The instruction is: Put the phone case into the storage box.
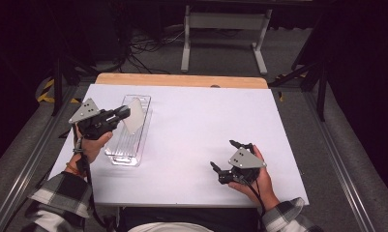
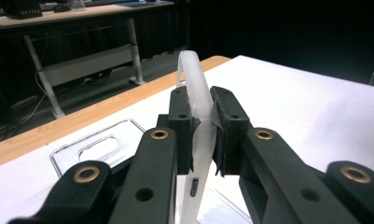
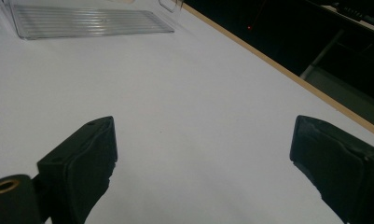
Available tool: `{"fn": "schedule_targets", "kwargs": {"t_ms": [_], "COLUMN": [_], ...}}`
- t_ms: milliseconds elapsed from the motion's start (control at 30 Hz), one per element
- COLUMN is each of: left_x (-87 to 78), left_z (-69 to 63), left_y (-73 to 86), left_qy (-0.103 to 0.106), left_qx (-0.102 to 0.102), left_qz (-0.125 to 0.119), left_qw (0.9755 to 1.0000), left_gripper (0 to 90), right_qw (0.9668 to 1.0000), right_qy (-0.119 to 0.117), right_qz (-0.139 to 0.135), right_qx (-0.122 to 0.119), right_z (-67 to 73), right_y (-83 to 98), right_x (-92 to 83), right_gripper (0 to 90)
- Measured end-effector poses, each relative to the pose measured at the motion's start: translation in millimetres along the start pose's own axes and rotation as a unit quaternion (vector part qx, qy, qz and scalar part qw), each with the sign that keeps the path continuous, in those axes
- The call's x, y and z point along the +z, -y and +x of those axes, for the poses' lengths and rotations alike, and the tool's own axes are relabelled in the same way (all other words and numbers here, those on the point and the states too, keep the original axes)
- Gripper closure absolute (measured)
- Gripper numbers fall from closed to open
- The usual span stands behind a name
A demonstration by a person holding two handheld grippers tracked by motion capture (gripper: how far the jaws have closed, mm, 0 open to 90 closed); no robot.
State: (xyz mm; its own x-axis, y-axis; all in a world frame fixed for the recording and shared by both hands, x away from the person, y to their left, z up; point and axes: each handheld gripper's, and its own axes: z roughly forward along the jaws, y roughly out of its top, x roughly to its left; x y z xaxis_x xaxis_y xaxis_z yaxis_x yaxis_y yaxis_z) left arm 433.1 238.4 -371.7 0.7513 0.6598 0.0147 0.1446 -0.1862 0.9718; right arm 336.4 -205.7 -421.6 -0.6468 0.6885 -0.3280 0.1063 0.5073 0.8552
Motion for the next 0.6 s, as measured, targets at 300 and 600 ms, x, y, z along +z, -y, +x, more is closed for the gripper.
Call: {"fn": "schedule_targets", "kwargs": {"t_ms": [300,600], "left_x": [9.4,20.3], "left_z": [2.3,10.5], "left_y": [2.8,5.0], "left_qy": [-0.004,-0.003], "left_qx": [0.006,0.015], "left_qz": [0.008,0.017], "left_qw": [0.9999,0.9997], "left_gripper": [79.8,79.8], "right_qw": [1.0000,0.9998], "right_qy": [-0.004,-0.002], "right_qz": [0.007,0.019], "right_qx": [-0.001,-0.005], "right_z": [0.3,-1.2], "right_y": [1.1,4.2], "right_x": [2.9,6.6], "right_gripper": [8.2,8.2]}}
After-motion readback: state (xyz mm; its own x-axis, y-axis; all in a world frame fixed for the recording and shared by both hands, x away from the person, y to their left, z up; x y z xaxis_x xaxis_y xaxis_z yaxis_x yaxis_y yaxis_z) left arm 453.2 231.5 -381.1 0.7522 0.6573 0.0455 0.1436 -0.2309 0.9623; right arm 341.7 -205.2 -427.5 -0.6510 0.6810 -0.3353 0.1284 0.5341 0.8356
